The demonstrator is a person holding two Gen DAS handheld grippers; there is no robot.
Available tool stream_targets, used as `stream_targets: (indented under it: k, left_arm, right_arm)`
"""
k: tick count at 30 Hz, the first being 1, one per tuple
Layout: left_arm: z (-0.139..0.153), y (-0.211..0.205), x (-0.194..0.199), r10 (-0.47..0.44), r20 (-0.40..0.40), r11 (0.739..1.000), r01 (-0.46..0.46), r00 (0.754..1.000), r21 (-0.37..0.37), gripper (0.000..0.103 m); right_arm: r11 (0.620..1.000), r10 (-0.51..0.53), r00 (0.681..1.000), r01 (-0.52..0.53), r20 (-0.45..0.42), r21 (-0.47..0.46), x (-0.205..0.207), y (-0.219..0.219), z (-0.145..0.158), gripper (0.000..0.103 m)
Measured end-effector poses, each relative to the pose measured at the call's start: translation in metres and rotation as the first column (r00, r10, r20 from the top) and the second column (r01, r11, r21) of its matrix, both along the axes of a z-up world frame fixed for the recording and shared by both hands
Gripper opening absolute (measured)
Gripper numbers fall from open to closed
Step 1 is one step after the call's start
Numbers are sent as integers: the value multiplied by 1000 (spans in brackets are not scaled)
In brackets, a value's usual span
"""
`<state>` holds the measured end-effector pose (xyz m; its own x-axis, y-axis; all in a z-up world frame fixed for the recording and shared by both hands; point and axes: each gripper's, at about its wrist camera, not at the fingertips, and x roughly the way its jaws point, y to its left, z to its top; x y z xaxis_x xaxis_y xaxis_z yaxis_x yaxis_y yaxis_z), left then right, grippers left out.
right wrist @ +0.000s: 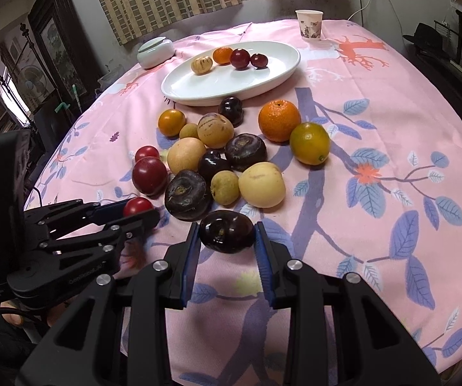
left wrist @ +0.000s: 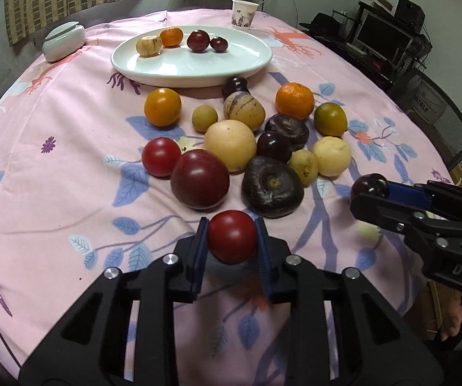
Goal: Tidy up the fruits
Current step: 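Carry both fruits onto the white plate and open both grippers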
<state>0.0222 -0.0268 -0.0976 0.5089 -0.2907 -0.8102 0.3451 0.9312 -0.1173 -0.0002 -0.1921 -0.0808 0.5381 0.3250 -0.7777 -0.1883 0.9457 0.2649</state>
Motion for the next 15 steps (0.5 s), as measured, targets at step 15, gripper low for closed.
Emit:
stream_targets:
  k: [15]
  left_arm:
    - [27, 23, 6, 38, 19, 999, -38, 999, -32, 28]
  right_arm:
    - [999, 35, 999, -35, 7, 3, 7, 10, 10, 34]
